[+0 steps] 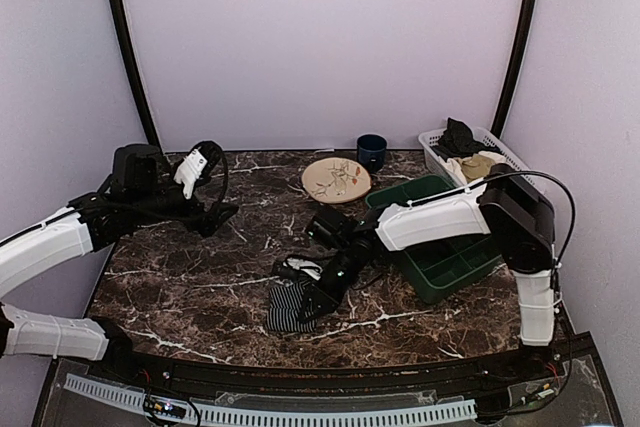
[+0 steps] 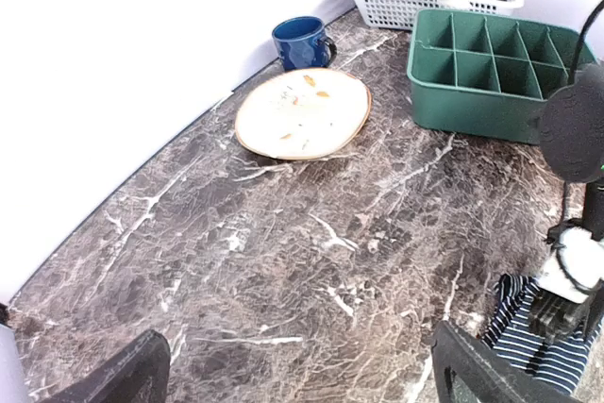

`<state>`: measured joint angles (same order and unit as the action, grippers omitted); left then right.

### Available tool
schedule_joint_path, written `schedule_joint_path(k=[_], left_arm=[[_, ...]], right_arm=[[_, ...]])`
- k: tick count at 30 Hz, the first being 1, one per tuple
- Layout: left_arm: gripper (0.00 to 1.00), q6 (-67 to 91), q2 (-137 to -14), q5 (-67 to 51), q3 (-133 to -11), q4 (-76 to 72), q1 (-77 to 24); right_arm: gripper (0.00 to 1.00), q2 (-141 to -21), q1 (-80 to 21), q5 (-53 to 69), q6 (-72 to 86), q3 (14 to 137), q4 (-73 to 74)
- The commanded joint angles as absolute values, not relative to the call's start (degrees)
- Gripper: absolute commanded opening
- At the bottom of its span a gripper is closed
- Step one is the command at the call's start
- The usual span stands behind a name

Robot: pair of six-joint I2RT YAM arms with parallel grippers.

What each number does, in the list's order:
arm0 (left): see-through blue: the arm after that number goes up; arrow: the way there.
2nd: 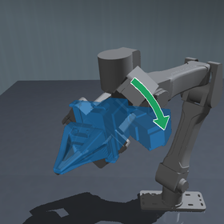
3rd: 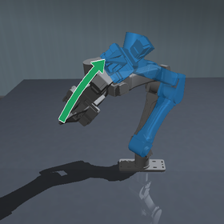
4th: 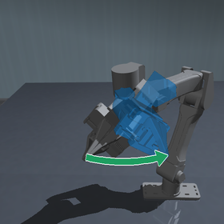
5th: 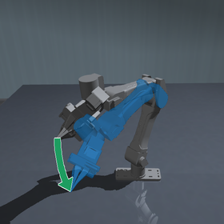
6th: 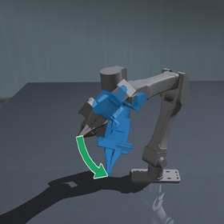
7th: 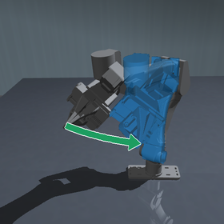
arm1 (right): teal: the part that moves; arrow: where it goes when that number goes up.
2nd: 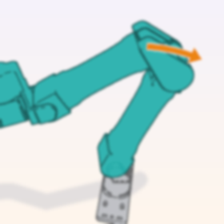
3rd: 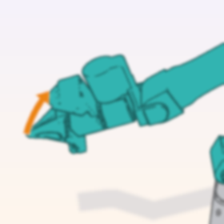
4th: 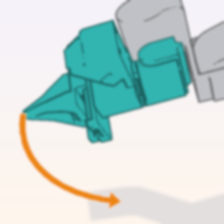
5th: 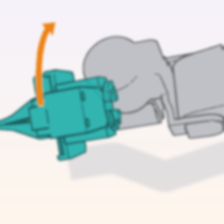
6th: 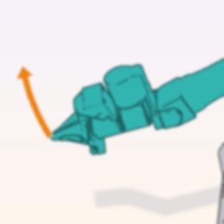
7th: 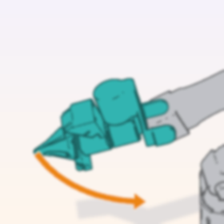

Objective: Roll the underwear
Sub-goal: Roll the underwear at the center of the board.

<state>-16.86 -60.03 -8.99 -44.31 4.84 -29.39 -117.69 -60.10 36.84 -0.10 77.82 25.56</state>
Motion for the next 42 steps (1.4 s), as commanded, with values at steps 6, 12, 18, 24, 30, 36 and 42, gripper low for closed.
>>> schedule_joint_path(k=[6,12,18,24,30,36,42], left_arm=[[0.99,-22.87,-52.87,-16.37,-39.54,15.59,-38.83],[0.91,-24.56,-57.95,-9.83,-35.39,15.02,-55.6],[0.83,-26.81,-68.22,-4.46,-37.04,7.96,-60.99],[0.75,-29.51,-79.72,-4.71,-40.68,4.84,-63.3],[0.72,-29.91,-87.95,-2.65,-43.8,6.06,-63.72],[0.45,-28.33,-91.51,-2.6,-44.41,9.28,-63.72],[0.11,-24.91,-92.01,-11.05,-44.25,12.46,-61.71]], right_arm=[[0.0,-129.75,-54.53,50.34,5.27,84.52,37.1],[0.0,-131.82,-52.12,53.24,11.05,83.5,32.95],[0.0,-133.39,-51.27,52.85,11.82,83.85,33.31],[0.0,-134.1,-50.18,53.14,12.55,83.91,33.04],[0.0,-134.17,-49.28,53.27,13.12,84.29,33.22],[0.0,-132.19,-48.23,52.68,14.78,81.48,32.07],[0.22,-125.41,-47.34,49.99,16.59,75.85,27.13]])
